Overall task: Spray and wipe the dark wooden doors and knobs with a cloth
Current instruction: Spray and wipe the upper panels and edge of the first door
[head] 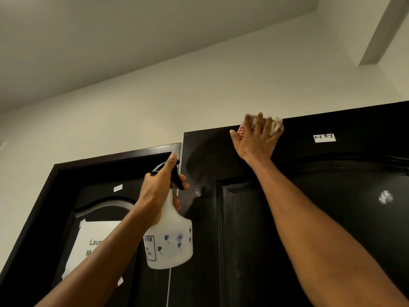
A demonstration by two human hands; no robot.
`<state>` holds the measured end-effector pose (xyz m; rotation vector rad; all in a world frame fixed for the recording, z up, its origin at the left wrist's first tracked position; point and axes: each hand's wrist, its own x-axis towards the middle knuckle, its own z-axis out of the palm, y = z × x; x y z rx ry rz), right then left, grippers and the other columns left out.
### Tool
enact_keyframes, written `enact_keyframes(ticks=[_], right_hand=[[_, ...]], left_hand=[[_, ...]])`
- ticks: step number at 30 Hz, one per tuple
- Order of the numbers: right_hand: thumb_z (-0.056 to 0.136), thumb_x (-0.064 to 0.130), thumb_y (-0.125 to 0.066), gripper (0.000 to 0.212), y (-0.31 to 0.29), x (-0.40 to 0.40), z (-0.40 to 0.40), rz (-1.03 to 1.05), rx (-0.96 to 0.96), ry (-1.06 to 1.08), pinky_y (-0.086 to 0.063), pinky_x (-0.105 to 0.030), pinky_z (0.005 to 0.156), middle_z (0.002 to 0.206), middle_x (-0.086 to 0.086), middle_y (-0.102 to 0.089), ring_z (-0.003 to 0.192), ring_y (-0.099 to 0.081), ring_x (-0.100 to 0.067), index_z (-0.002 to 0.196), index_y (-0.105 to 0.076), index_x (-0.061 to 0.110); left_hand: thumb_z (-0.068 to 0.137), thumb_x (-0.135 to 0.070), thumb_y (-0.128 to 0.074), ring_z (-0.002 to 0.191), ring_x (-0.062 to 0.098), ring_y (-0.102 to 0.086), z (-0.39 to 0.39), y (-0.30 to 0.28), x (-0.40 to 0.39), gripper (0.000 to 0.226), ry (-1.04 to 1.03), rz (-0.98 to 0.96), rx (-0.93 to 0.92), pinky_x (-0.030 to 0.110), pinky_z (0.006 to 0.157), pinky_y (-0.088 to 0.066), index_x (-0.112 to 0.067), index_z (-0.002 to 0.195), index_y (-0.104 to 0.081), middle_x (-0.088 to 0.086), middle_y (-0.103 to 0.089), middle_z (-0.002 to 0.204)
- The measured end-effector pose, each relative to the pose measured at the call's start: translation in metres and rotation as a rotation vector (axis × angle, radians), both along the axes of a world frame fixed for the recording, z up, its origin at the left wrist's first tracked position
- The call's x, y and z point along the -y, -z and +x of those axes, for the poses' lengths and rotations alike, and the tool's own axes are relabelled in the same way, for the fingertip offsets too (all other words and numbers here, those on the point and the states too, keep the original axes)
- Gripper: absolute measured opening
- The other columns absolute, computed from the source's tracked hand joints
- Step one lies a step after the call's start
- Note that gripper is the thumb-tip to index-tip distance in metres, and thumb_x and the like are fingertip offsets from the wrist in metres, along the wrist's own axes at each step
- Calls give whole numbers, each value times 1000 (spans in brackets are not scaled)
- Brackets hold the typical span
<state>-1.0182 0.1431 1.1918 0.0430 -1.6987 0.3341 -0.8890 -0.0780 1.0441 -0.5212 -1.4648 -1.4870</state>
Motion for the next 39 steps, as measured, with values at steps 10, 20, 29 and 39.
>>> enact_keyframes(ticks=[10,20,29,39], right_hand=[[95,75,-13,79,37,116,-5,770,-55,22,11,-64,120,170,-1,5,156,6,-31,161,2,35],[95,77,-18,81,49,51,-2,345,-106,-26,2,-66,119,170,-7,1,156,2,-35,162,-5,33],[90,83,-11,90,-26,145,-4,498,-37,10,7,-69,117,170,-7,5,156,5,-36,162,2,31],[98,71,-23,74,94,120,-11,1155,-111,11,5,-66,119,170,-3,-6,156,3,-32,160,-21,30]], left_hand=[[93,-68,-56,39,25,-57,-18,-13,12,70,-61,-18,-4,32,45,-52,0,99,-70,23,-77,87],[99,-64,-52,39,17,-58,-14,-2,6,68,-113,-16,32,36,49,-57,1,106,-70,18,-77,86],[99,-62,-51,36,23,-54,-4,-12,26,71,-168,-24,13,31,41,-51,5,93,-73,12,-76,72],[96,-64,-54,48,23,-60,-24,35,16,60,-136,40,34,34,49,-52,-7,100,-71,19,-75,82]])
